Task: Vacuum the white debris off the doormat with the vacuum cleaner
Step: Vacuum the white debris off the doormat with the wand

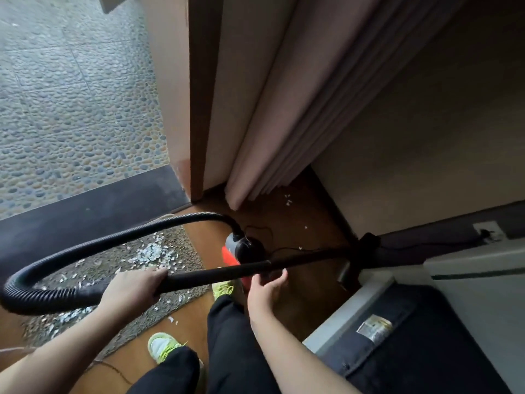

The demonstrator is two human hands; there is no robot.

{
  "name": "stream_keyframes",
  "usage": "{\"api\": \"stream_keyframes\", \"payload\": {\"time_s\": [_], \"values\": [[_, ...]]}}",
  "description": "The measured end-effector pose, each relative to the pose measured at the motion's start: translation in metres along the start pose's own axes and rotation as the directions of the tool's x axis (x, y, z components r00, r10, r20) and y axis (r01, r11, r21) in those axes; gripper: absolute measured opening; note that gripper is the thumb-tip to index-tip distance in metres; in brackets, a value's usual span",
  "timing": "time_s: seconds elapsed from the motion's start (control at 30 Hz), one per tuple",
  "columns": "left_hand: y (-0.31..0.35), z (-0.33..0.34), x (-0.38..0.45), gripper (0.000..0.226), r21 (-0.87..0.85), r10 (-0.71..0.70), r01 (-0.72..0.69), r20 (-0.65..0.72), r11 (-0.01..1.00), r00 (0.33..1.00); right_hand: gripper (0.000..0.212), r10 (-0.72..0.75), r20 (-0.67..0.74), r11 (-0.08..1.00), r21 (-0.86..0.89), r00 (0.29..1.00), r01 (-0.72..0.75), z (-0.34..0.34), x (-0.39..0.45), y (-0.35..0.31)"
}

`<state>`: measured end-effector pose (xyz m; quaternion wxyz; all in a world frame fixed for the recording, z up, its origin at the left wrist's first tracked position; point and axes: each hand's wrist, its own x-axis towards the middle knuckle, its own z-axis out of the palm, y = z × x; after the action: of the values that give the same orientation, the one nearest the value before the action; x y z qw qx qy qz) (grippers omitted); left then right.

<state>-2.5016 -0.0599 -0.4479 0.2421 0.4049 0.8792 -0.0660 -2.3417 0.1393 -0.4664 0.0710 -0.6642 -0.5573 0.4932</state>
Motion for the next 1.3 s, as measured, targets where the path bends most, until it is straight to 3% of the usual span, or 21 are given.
{"api": "stream_keyframes", "payload": {"time_s": [0.07, 0.13, 0.2, 0.3, 0.47, 0.57, 0.67, 0.9, 1.1, 1.17, 1.23, 1.3], "values": [[0.003, -0.001, -0.011, 0.024, -0.039, -0.003, 0.002, -0.022, 0.999, 1.0, 0.077, 0.341, 0.195, 0.888, 0.255, 0.92, -0.383, -0.022, 0.014, -0.008], [0.002, 0.0, -0.02, 0.026, -0.086, -0.01, 0.004, -0.07, 0.996, 0.998, 0.073, 0.374, 0.46, 0.661, 0.477, 0.806, -0.579, -0.04, 0.023, -0.025], [-0.002, 0.001, -0.028, 0.032, -0.13, -0.023, 0.005, -0.136, 0.991, 0.99, 0.059, 0.343, 0.51, 0.586, 0.54, 0.789, -0.604, -0.051, 0.023, -0.042], [0.002, -0.007, -0.038, 0.05, -0.168, -0.015, -0.014, -0.174, 0.986, 0.985, 0.044, 0.315, 0.463, 0.62, 0.561, 0.828, -0.549, -0.061, 0.014, -0.061], [0.004, 0.006, -0.043, 0.053, -0.269, -0.117, 0.074, -0.151, 0.96, 0.981, 0.016, 0.164, 0.413, 0.738, 0.551, 0.896, -0.389, -0.078, -0.009, -0.101], [0.011, 0.011, -0.048, 0.033, -0.391, -0.218, 0.152, -0.129, 0.908, 0.967, 0.01, 0.034, 0.425, 0.795, 0.537, 0.905, -0.281, -0.081, -0.025, -0.117], [0.026, -0.008, -0.051, 0.023, -0.483, -0.266, 0.231, -0.003, 0.844, 0.964, 0.017, -0.061, 0.41, 0.865, 0.477, 0.91, -0.156, -0.075, -0.04, -0.125], [0.058, -0.055, -0.041, 0.02, -0.633, -0.275, 0.21, -0.005, 0.745, 0.961, 0.052, -0.247, 0.517, 0.944, 0.318, 0.82, 0.084, -0.052, -0.065, -0.146], [0.065, -0.094, -0.049, 0.03, -0.723, -0.366, 0.177, -0.112, 0.668, 0.924, 0.022, -0.49, 0.541, 0.87, 0.348, 0.683, 0.348, -0.047, -0.084, -0.181], [0.065, -0.105, -0.056, 0.035, -0.755, -0.388, 0.158, -0.137, 0.636, 0.911, 0.019, -0.517, 0.558, 0.855, 0.357, 0.649, 0.375, -0.046, -0.092, -0.19], [0.066, -0.114, -0.063, 0.02, -0.773, -0.413, 0.144, -0.163, 0.618, 0.896, 0.018, -0.538, 0.574, 0.843, 0.38, 0.617, 0.382, -0.046, -0.101, -0.197], [0.068, -0.122, -0.068, 0.022, -0.775, -0.441, 0.148, -0.182, 0.614, 0.879, 0.02, -0.553, 0.591, 0.833, 0.387, 0.586, 0.396, -0.047, -0.111, -0.2]]}}
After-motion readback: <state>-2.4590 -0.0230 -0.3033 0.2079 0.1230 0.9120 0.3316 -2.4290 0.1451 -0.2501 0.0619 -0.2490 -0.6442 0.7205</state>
